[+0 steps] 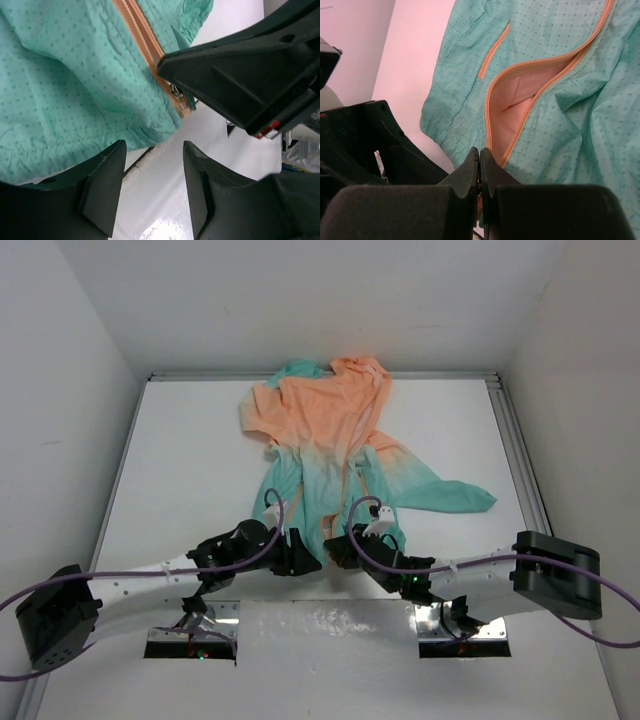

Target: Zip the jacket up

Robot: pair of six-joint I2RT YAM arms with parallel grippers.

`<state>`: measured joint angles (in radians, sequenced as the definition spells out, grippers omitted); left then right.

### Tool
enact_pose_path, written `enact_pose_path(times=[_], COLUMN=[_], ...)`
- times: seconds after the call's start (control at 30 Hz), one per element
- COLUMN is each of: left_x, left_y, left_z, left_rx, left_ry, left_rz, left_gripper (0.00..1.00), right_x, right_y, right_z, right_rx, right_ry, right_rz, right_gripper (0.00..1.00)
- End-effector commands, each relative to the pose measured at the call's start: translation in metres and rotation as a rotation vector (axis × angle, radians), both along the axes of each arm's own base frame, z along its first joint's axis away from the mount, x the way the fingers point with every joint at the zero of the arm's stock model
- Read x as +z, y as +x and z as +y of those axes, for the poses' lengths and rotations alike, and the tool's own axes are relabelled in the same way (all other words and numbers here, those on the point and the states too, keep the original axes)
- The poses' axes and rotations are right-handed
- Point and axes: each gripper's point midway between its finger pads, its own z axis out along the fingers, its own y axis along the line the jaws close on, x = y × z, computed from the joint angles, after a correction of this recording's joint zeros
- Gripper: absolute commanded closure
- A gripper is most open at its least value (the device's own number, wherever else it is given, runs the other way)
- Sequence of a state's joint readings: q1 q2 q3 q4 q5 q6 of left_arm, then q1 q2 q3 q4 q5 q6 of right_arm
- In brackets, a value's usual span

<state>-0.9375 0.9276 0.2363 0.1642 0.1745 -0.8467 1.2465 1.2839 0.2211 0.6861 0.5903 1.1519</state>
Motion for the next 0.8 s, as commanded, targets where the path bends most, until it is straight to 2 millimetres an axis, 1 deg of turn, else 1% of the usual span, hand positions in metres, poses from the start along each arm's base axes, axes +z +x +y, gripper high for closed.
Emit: enact_pose_path(times=[0.0,0.07,0.2,0.3,0.4,0.43,0.5,0.6,0.7,0.77], left_x=[0.026,0.023,0.023,0.02,0.016,0.012,0.012,0.009,0.01,0.011], left_y=[0.015,0.017,0.022,0.024,0.023,0.022,0.02,0.018,0.018,0.018], left_z=[-0.018,-0.017,-0.019,-0.021,-0.026,-0.026,-0.027,-0.027,-0.028,-0.029], left_rx=[0.027,0.04,0.058,0.055,0.029,0.024,0.015,0.01,0.002,-0.008], left_ry=[-0.09,-0.085,-0.087,-0.072,-0.062,-0.057,-0.064,-0.06,-0.062,-0.065], left_rz=[-0.071,-0.07,-0.08,-0.082,-0.076,-0.066,-0.065,-0.053,-0.057,-0.063], left_gripper=[0.53,0.53,0.53,0.52,0.52,0.54,0.57,0.59,0.59,0.57], right_x=[0.007,0.007,0.01,0.01,0.01,0.008,0.01,0.01,0.011,0.013], right_y=[-0.001,-0.002,-0.005,-0.005,-0.006,-0.006,-0.006,-0.006,-0.006,-0.006], right_z=[0.005,0.006,0.007,0.004,0.002,0.0,-0.001,-0.001,0.0,0.001], right_rx=[0.006,0.011,0.029,0.026,0.024,0.024,0.018,0.018,0.023,0.028], right_ry=[0.048,0.052,0.067,0.075,0.08,0.078,0.085,0.084,0.086,0.093], right_rz=[0.003,0.003,0.002,0.003,0.003,0.005,0.001,0.001,0.0,-0.004], right_gripper=[1.0,1.0,1.0,1.0,1.0,1.0,1.0,1.0,1.0,1.0])
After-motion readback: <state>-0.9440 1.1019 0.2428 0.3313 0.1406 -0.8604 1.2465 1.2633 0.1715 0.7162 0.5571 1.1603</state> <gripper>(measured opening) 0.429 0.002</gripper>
